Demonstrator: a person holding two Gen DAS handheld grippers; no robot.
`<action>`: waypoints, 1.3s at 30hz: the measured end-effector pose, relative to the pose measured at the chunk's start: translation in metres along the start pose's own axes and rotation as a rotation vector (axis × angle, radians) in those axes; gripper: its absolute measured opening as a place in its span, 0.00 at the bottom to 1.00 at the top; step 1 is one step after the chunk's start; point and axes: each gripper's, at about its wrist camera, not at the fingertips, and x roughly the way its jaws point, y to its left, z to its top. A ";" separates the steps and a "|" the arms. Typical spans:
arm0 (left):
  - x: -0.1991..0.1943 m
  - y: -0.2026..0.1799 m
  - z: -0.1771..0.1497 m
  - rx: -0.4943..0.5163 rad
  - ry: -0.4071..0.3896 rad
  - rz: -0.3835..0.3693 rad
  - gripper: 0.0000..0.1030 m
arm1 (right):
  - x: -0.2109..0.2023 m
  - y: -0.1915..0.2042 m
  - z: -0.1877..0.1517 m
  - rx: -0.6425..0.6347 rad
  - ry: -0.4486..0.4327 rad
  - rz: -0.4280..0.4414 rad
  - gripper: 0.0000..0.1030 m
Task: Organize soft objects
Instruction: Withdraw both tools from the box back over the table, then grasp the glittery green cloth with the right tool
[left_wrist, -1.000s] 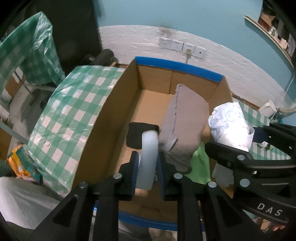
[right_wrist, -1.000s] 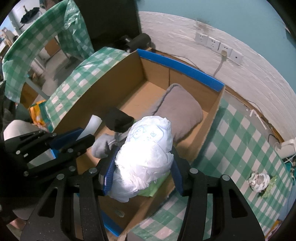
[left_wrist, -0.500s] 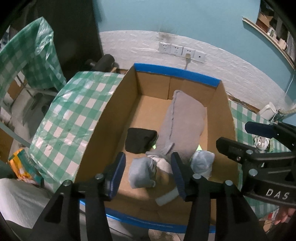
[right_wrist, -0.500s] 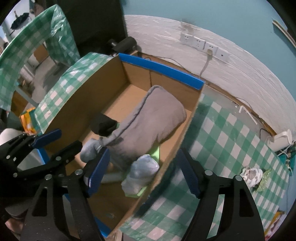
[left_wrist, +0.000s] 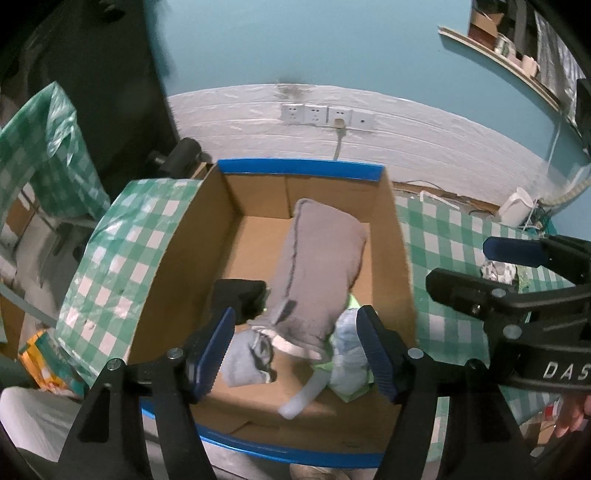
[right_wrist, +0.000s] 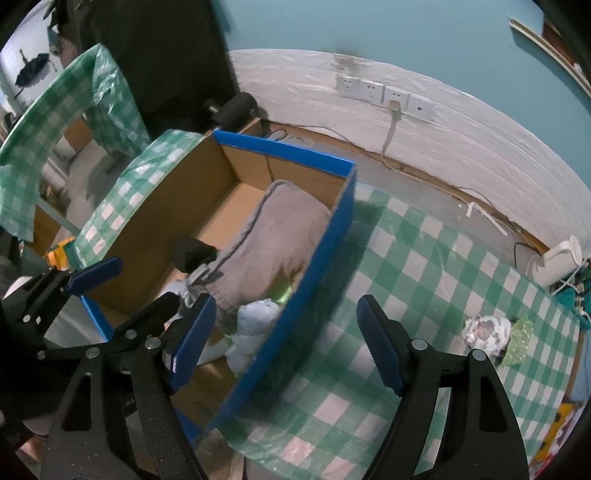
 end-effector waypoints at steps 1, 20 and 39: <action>0.000 -0.003 0.000 0.009 -0.002 -0.001 0.69 | -0.002 -0.004 -0.001 0.009 -0.001 -0.003 0.77; -0.004 -0.080 0.002 0.133 0.001 -0.046 0.74 | -0.033 -0.104 -0.041 0.204 -0.044 -0.069 0.77; -0.002 -0.157 -0.005 0.292 0.020 -0.059 0.78 | -0.061 -0.185 -0.080 0.348 -0.078 -0.120 0.77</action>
